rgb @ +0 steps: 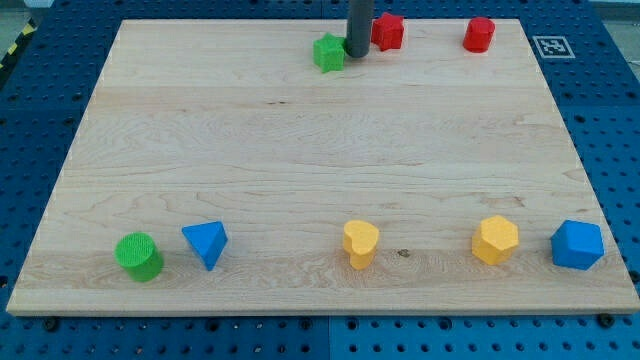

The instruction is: Move the green star right to the blue triangle

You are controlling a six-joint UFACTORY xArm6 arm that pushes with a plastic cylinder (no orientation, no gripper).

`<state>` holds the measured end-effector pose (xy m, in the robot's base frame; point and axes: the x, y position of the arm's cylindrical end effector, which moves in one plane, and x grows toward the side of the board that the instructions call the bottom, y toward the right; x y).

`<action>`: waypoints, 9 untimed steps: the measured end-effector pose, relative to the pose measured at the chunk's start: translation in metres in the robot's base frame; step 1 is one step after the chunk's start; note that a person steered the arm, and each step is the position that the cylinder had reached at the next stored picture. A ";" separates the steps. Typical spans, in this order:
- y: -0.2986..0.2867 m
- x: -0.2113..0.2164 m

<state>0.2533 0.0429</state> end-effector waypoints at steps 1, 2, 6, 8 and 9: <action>-0.004 -0.029; -0.017 -0.012; -0.041 0.033; -0.047 0.076; -0.059 0.074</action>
<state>0.3273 -0.0158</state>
